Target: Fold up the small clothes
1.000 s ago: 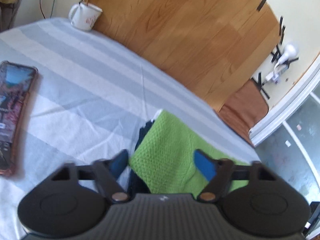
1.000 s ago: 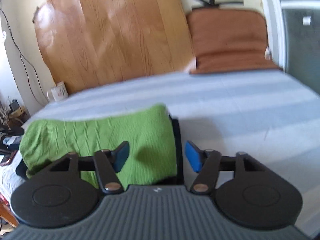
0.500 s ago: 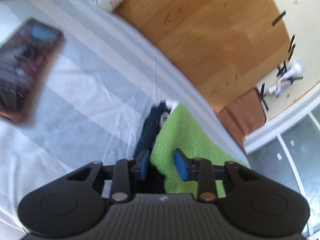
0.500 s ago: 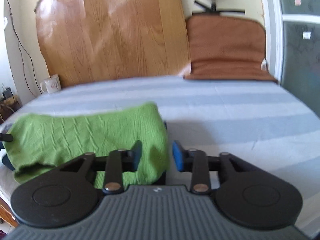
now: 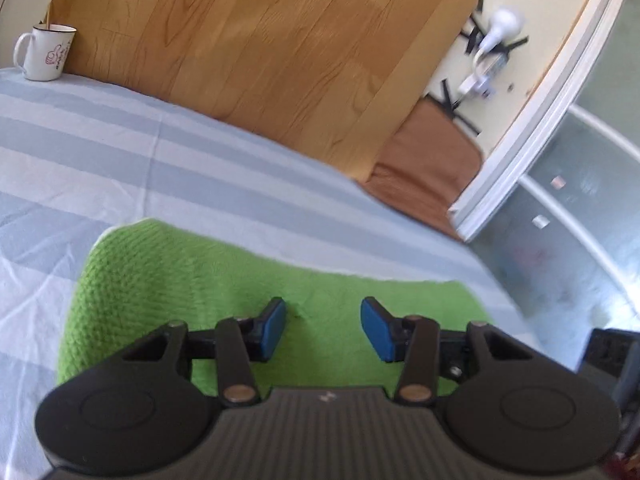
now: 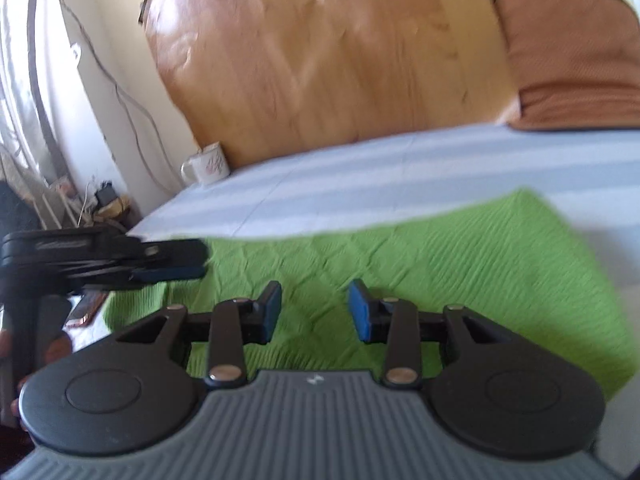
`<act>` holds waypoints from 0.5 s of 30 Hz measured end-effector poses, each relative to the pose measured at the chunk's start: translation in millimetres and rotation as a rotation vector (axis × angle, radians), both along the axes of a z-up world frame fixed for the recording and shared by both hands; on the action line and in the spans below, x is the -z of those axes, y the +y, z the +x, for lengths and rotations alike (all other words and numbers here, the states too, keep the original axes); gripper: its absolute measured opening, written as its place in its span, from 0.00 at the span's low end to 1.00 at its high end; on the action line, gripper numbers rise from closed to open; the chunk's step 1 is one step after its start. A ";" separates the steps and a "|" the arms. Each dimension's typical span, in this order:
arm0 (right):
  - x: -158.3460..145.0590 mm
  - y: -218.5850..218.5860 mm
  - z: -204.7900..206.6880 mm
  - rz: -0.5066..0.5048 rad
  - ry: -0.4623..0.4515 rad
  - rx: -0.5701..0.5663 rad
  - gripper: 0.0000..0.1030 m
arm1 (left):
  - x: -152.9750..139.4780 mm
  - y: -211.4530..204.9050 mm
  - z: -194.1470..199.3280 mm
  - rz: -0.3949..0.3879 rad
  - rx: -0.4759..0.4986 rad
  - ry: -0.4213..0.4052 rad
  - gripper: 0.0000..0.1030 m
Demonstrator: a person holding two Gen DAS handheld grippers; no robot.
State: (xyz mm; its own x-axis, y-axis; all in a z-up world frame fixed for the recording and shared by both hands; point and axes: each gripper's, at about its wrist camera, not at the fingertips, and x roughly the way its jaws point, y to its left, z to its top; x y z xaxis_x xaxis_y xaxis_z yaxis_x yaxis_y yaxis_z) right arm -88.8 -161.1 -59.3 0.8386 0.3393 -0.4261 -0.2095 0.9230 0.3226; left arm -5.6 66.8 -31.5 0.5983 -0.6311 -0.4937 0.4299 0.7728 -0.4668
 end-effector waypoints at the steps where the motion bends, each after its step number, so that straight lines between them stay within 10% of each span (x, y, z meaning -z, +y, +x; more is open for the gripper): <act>1: 2.5 -0.7 -1.4 -0.005 -0.019 0.000 0.39 | 8.1 2.0 5.0 0.019 -0.010 0.002 0.30; 4: 0.4 -4.6 -2.4 0.023 -0.015 0.005 0.39 | 24.3 24.3 22.6 -0.055 -0.045 0.075 0.06; 11: -15.2 -13.7 -16.1 0.073 -0.031 -0.036 0.40 | 22.9 28.1 18.7 -0.061 -0.029 0.073 0.06; 15: -20.8 -11.7 -33.1 0.062 -0.052 -0.123 0.40 | 6.8 27.0 3.3 -0.093 -0.011 0.043 0.41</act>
State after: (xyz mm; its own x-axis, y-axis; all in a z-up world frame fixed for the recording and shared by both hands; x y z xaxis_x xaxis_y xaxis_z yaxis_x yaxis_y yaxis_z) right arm -121.9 -172.8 -38.5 0.8096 0.4649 -0.3584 -0.3374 0.8681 0.3640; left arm -2.3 93.8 -38.4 0.5846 -0.6691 -0.4589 0.3999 0.7298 -0.5545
